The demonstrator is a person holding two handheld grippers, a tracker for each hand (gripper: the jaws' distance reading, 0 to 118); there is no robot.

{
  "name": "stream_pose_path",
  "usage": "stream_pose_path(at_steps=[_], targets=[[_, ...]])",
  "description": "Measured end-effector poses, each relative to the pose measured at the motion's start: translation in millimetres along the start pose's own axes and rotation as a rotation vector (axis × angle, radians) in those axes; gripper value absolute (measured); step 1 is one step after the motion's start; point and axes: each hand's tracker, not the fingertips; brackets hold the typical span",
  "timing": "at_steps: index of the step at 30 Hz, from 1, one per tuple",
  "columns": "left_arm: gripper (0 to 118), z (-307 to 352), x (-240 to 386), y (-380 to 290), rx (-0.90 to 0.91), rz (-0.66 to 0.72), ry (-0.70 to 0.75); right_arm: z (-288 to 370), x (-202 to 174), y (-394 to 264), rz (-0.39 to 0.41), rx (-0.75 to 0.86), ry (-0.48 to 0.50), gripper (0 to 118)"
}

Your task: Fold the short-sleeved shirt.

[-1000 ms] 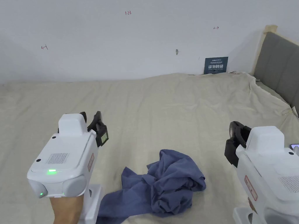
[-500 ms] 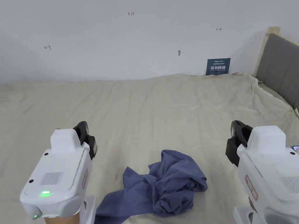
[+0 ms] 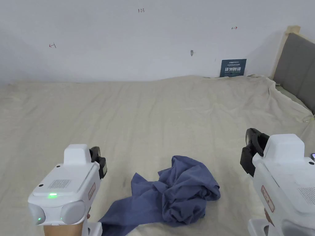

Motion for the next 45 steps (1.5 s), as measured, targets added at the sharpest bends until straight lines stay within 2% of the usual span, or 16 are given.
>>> stream_pose_path(at_steps=[5, 10, 12, 15, 16, 18, 23, 26, 27, 30, 31, 33, 37, 42, 44, 45], targets=[[0, -24, -16, -37, -0.262, 0.119, -0.025, -4, -2, -7, 0.001, -0.020, 0.006, 0], [9, -41, -28, -87, -0.510, 0.205, -0.017, -11, -3, -16, -0.002, -0.046, 0.018, 0], [24, -46, -31, -105, -0.587, 0.209, -0.020, -13, -5, -19, 0.001, -0.058, 0.026, 0], [65, -51, -32, -127, -0.666, 0.210, 0.007, -16, -8, -24, 0.010, -0.075, 0.035, 0], [73, -52, -33, -133, -0.667, 0.221, 0.016, -17, -10, -25, 0.011, -0.082, 0.038, 0], [76, -55, -34, -144, -0.691, 0.238, 0.024, -19, -12, -29, 0.008, -0.095, 0.041, 0], [75, -65, -33, -162, -0.735, 0.240, 0.057, -26, -13, -37, 0.007, -0.119, 0.051, 0], [66, -68, -26, -168, -0.735, 0.160, 0.079, -30, -12, -39, 0.015, -0.126, 0.053, 0], [57, -68, -23, -168, -0.729, 0.119, 0.083, -31, -12, -39, 0.015, -0.128, 0.053, 0], [13, -62, -13, -166, -0.697, 0.038, 0.057, -36, -10, -42, 0.011, -0.134, 0.051, 0], [8, -63, -12, -166, -0.702, 0.033, 0.028, -37, -10, -42, 0.010, -0.136, 0.050, 0], [3, -64, -11, -165, -0.710, 0.056, 0.001, -42, -9, -45, 0.009, -0.150, 0.050, 0], [1, -53, -14, -153, -0.636, 0.055, -0.020, -61, -3, -56, -0.010, -0.205, 0.054, 0], [1, -38, -29, -119, -0.551, 0.136, -0.079, -115, 5, -80, -0.003, -0.399, 0.078, 1], [1, -36, -34, -111, -0.535, 0.149, -0.086, -139, 7, -95, -0.005, -0.487, 0.095, 8], [1, -36, -37, -108, -0.528, 0.159, -0.088, -151, 8, -105, 0.007, -0.515, 0.092, 27]])
